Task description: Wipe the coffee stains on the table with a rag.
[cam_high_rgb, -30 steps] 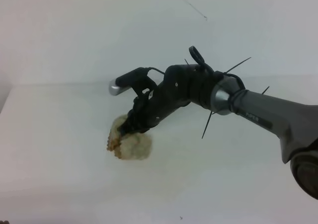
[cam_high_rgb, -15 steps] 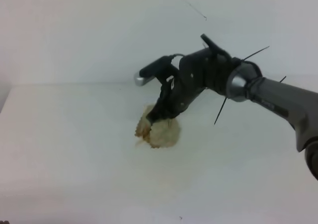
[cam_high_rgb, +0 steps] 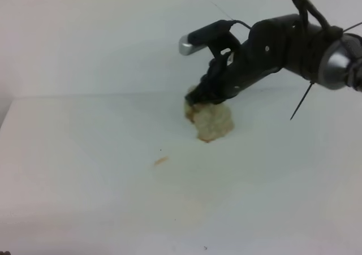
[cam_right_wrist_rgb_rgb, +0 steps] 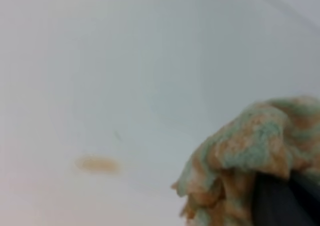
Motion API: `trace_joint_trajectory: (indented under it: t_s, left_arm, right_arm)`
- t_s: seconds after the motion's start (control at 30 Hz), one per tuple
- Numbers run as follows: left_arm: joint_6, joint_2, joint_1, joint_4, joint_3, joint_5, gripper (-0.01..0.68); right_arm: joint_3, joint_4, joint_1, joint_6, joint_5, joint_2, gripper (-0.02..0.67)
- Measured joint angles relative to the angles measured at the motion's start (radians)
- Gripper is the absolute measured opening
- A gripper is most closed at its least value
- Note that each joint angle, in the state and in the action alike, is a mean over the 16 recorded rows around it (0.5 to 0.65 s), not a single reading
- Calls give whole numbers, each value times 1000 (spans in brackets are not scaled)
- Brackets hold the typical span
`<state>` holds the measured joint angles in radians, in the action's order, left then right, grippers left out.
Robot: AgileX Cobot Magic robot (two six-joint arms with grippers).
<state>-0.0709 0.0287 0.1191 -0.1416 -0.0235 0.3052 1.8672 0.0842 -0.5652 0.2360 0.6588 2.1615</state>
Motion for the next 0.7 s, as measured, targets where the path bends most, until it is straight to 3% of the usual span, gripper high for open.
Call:
trace_joint_trajectory:
  t_s: [0.33, 0.7]
  left_arm:
    - [0, 2, 0, 0, -9, 0, -3]
    - [0, 2, 0, 0, -9, 0, -3]
  right_arm:
    - [-52, 91, -57, 0, -241, 87, 15]
    - [-51, 128, -110, 2, -221, 192, 15]
